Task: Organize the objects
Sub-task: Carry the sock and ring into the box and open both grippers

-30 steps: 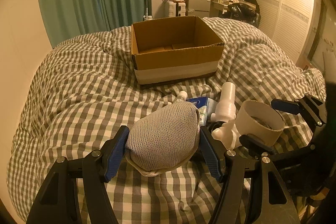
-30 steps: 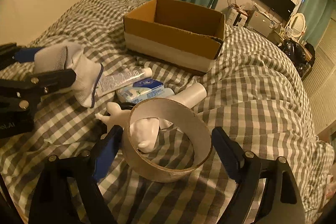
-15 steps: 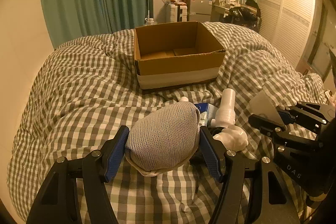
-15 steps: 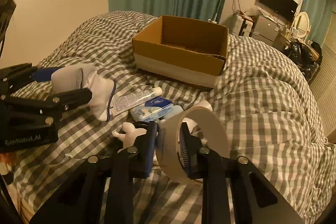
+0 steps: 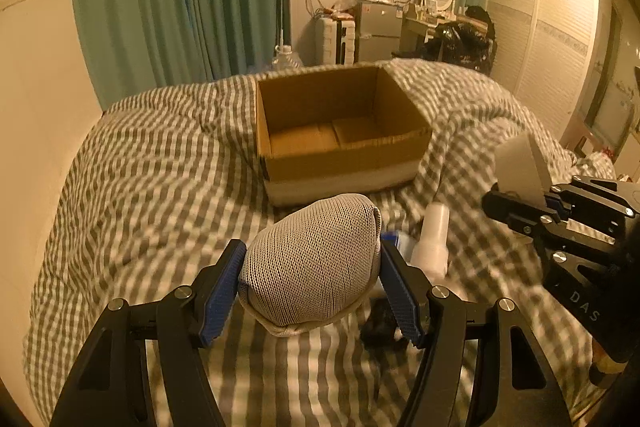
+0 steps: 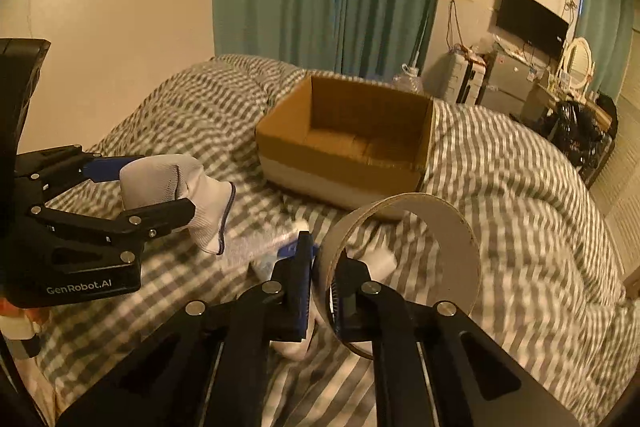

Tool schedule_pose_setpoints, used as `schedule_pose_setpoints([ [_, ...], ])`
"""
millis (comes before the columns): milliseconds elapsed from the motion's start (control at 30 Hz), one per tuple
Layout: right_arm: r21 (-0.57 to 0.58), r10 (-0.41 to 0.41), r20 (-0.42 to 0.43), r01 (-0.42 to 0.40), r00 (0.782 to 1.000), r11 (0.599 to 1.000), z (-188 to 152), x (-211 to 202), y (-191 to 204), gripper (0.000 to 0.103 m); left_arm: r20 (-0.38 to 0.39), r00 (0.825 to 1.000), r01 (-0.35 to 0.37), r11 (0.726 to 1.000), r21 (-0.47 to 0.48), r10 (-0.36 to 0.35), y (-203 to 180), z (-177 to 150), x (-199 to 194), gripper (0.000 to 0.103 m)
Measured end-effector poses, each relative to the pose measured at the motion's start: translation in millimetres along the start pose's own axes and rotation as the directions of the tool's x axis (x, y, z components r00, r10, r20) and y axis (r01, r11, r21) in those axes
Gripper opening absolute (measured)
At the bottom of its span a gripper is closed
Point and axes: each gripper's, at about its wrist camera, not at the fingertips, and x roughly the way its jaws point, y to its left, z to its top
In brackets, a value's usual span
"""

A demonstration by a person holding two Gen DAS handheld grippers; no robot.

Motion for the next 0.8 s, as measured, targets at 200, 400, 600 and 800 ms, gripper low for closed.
schedule_pose_setpoints([
  [200, -0.021, -0.001, 0.023, 0.001, 1.000, 1.000, 49.3, 10.4, -17.4, 0.008, 0.035, 0.999, -0.022, 1.000, 0.017, 0.021, 5.5, 50.8, 9.4, 0.069],
  [400, -0.012, 0.021, 0.031, -0.021, 0.999, 1.000, 101.7, 37.3, -38.8, 0.008, 0.055, 0.995, -0.087, 0.996, 0.020, 0.086, 17.4, 104.6, 40.3, 0.069],
  [600, 0.020, 0.067, -0.002, -0.067, 0.998, 0.998, 144.8, 88.8, -61.2, 0.008, 0.029, 0.996, -0.083, 0.996, -0.012, 0.083, 33.2, 139.0, 87.7, 0.069],
  [800, 0.061, 0.086, -0.049, -0.083, 0.995, 0.995, 172.3, 151.0, -88.6, 0.008, -0.001, 0.995, -0.097, 0.995, 0.008, 0.097, 32.2, 160.1, 142.6, 0.069],
])
